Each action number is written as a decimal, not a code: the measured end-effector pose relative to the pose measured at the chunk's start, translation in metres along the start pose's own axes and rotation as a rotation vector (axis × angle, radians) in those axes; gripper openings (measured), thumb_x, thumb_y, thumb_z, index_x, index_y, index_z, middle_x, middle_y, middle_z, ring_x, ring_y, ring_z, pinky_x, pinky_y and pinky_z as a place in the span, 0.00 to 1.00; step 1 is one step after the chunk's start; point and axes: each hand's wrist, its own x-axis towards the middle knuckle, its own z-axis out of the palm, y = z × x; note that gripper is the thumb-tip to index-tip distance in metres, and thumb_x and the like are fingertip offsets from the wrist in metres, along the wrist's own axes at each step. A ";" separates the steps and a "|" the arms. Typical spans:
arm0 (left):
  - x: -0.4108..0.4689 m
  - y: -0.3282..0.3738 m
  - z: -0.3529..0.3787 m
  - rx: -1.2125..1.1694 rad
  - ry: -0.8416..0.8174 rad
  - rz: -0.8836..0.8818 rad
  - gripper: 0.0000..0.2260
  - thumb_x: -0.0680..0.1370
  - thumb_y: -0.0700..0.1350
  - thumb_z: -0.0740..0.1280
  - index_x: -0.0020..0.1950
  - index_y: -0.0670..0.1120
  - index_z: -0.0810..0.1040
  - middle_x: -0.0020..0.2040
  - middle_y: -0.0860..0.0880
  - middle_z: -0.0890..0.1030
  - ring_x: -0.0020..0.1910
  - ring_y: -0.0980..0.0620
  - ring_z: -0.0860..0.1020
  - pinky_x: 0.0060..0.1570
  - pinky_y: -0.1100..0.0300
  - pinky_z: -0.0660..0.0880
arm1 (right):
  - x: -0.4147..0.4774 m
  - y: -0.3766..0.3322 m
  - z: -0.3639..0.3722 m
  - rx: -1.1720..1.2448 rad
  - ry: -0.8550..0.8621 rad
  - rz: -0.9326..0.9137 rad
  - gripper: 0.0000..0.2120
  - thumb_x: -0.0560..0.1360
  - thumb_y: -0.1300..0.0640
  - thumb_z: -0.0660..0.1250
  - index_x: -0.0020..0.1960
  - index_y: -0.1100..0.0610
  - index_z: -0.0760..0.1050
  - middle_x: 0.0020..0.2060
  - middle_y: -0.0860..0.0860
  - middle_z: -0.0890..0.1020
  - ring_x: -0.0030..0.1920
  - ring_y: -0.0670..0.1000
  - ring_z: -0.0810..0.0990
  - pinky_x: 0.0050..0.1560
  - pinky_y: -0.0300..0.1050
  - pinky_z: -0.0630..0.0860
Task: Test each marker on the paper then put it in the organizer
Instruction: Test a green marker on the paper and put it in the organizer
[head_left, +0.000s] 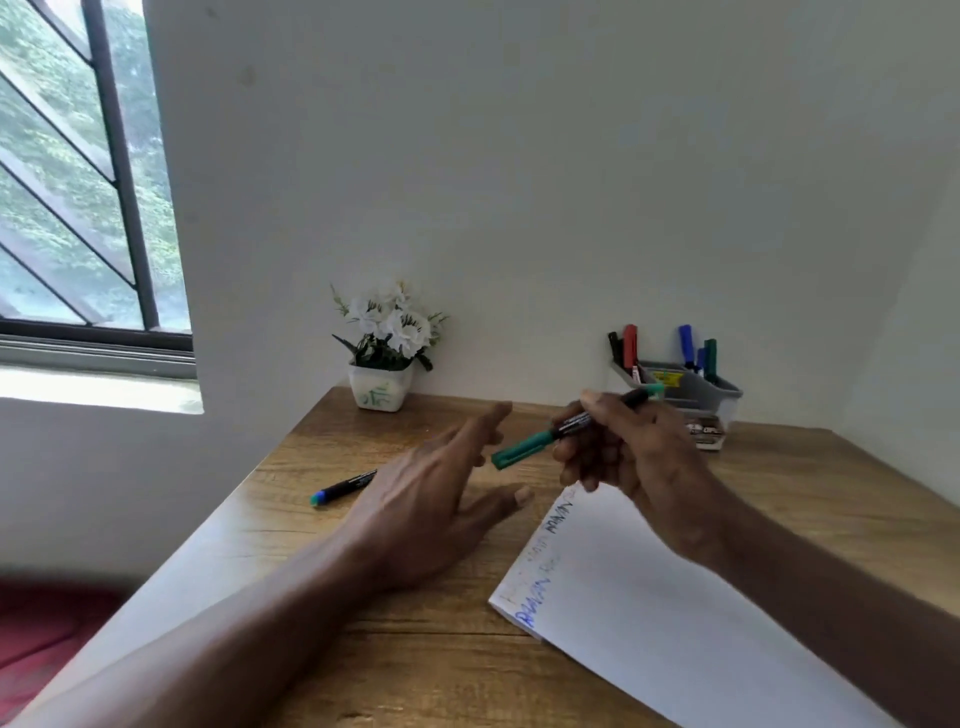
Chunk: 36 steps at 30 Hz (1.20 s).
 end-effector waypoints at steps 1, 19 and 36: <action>-0.001 0.003 0.000 -0.036 0.055 0.038 0.33 0.78 0.66 0.63 0.79 0.62 0.55 0.69 0.60 0.76 0.61 0.64 0.76 0.54 0.60 0.76 | -0.006 0.006 0.001 0.041 -0.012 0.020 0.16 0.79 0.52 0.66 0.49 0.64 0.84 0.38 0.63 0.85 0.33 0.58 0.82 0.32 0.44 0.76; -0.003 0.019 0.015 -0.295 0.084 -0.029 0.11 0.78 0.48 0.72 0.59 0.59 0.83 0.44 0.55 0.87 0.41 0.49 0.83 0.43 0.46 0.80 | -0.011 0.029 0.007 0.203 -0.063 0.298 0.18 0.82 0.53 0.66 0.56 0.70 0.76 0.46 0.64 0.87 0.44 0.58 0.88 0.41 0.43 0.84; 0.000 -0.002 0.008 -0.372 -0.093 -0.001 0.18 0.82 0.43 0.68 0.68 0.62 0.78 0.40 0.52 0.83 0.34 0.53 0.75 0.37 0.48 0.76 | -0.014 0.026 0.005 0.261 -0.086 0.284 0.15 0.80 0.55 0.67 0.55 0.69 0.79 0.45 0.62 0.87 0.43 0.54 0.88 0.45 0.42 0.85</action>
